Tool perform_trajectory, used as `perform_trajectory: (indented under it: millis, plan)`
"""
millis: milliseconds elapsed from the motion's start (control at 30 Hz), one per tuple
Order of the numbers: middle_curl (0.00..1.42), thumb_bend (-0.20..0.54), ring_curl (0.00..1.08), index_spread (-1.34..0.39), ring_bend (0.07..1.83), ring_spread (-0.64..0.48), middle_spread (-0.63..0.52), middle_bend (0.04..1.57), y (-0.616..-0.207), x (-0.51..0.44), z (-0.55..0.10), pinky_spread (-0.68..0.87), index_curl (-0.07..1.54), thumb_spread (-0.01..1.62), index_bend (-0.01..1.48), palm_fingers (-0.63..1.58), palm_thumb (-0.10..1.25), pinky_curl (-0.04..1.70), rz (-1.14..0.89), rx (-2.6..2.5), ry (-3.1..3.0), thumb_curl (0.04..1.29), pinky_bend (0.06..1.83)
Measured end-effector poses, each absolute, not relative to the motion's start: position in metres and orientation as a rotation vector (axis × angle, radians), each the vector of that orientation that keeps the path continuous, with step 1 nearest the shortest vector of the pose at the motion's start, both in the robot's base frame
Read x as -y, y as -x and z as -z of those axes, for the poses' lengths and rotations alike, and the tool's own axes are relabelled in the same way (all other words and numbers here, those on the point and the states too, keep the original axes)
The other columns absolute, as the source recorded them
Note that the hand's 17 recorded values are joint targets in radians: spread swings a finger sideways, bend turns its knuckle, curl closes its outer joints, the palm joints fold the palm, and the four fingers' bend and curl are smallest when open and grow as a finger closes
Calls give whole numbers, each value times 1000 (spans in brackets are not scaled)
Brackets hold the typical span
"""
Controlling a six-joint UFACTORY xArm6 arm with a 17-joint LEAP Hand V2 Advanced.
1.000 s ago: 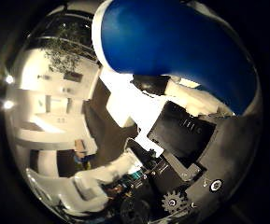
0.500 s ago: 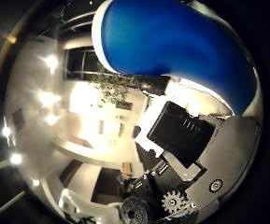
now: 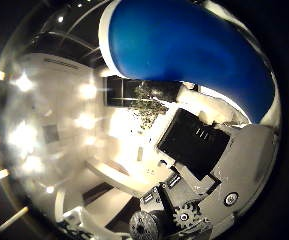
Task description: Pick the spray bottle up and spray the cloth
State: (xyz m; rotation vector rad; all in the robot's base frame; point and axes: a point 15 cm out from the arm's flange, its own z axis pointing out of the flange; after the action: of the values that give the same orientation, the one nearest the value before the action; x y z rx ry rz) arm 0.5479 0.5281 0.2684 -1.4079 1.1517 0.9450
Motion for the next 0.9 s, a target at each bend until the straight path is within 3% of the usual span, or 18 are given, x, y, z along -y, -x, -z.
perform_trajectory:
  millis: [400, 900]
  plan:
    - [583, -11, 617, -192, 1475, -153, -58, 1382, -566, -495, -210, -150, 768, 1060, 1132, 1183, 1069, 1449, -899, -1206, 1399, 738, 970]
    - [583, -11, 618, -191, 1473, -163, -58, 1380, -530, -476, -158, -145, 766, 1061, 1130, 1184, 1068, 1448, -905, -1243, 1461, 740, 969]
